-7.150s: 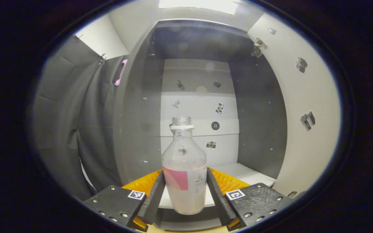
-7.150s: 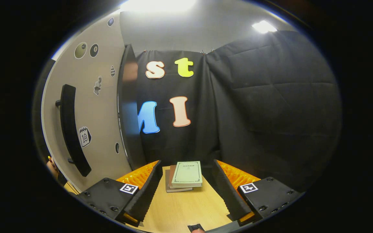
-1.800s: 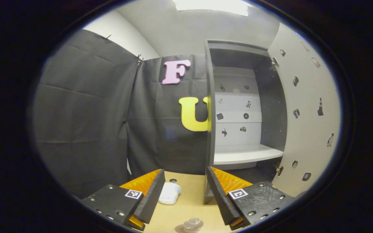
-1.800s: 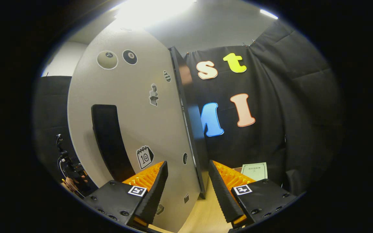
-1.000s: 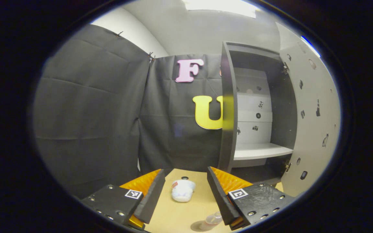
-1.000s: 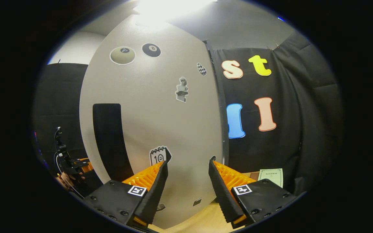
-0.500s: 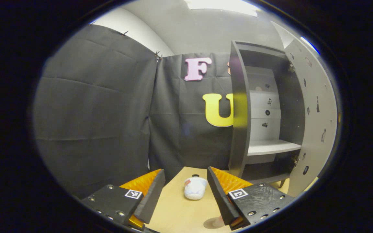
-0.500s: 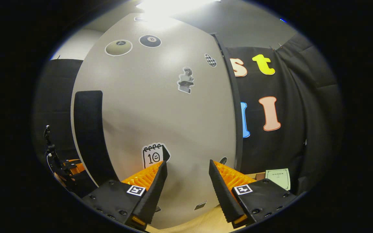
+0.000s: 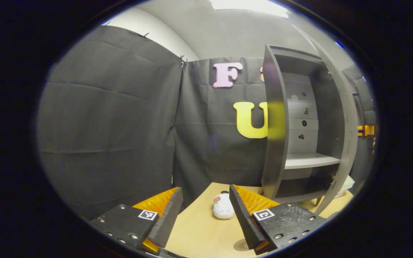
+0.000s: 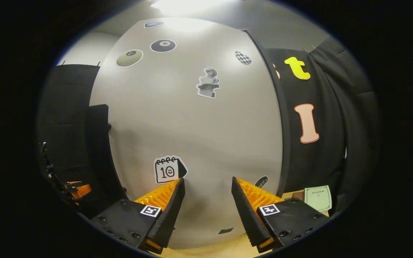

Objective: Open the cabinet door with the right hand, grasp the bottle in the cabinet with the left hand and place it on the coaster, then close the cabinet door with the right hand.

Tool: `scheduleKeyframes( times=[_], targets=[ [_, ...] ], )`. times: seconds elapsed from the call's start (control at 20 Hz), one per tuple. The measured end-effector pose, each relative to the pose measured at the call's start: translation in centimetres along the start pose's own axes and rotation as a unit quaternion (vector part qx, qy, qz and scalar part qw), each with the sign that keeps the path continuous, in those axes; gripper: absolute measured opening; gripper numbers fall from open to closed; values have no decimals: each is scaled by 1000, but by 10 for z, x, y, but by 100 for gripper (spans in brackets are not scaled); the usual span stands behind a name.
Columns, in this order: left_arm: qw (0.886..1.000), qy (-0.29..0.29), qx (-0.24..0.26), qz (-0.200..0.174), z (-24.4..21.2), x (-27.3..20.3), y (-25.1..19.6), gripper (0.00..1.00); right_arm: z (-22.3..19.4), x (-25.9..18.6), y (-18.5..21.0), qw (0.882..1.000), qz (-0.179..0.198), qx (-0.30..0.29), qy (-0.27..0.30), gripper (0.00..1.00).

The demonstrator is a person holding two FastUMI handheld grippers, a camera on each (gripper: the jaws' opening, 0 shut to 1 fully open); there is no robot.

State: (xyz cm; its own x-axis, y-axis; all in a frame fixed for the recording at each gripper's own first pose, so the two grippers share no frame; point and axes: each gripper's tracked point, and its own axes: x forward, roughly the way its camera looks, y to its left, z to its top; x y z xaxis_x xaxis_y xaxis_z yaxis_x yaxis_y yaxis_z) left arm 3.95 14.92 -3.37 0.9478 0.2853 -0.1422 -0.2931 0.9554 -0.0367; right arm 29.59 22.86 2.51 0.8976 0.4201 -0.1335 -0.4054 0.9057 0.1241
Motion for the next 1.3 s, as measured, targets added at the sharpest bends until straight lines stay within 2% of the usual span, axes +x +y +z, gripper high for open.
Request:
scheduleKeyframes(
  times=[0.05,0.1,0.45,0.65,0.7,0.75,0.8,0.9,0.95,1.0,1.15,1.2,1.25,1.3],
  targets=[
    [1000,1,1,5,0,0,3,83,-1,7,2,1000,-2,-4,0,84],
    [1000,2,1,11,0,1,10,79,-1,13,4,1000,-3,-8,-1,84],
    [999,13,-4,49,-16,-21,56,79,-5,51,16,1000,-17,-17,-6,84],
    [998,11,-9,59,-15,-20,53,83,-5,74,15,1000,-28,-4,-10,84],
    [998,11,-9,60,-16,-21,54,81,-5,78,15,999,-33,-2,-11,84],
    [998,13,-8,60,-17,-21,54,79,-5,85,17,999,-39,-1,-13,84],
    [998,14,-7,59,-18,-22,53,83,-3,90,18,999,-45,0,-15,84],
    [998,17,-7,56,-18,-22,53,80,-4,99,19,998,-55,0,-20,84],
    [998,17,-7,53,-18,-22,53,80,-4,94,18,998,-60,1,-22,77],
    [999,16,-9,49,-18,-22,52,80,-4,94,19,998,-63,2,-23,84],
    [999,14,-12,32,-19,-20,49,80,-2,99,20,997,-80,-4,-23,84],
    [1000,14,-11,23,-21,-20,48,80,-1,100,21,996,-84,-9,-26,77],
    [1000,15,-11,15,-22,-19,46,80,-1,102,22,996,-87,-13,-27,84],
    [1000,16,-9,7,-23,-18,44,81,0,100,24,995,-91,-17,-28,84]
  ],
)
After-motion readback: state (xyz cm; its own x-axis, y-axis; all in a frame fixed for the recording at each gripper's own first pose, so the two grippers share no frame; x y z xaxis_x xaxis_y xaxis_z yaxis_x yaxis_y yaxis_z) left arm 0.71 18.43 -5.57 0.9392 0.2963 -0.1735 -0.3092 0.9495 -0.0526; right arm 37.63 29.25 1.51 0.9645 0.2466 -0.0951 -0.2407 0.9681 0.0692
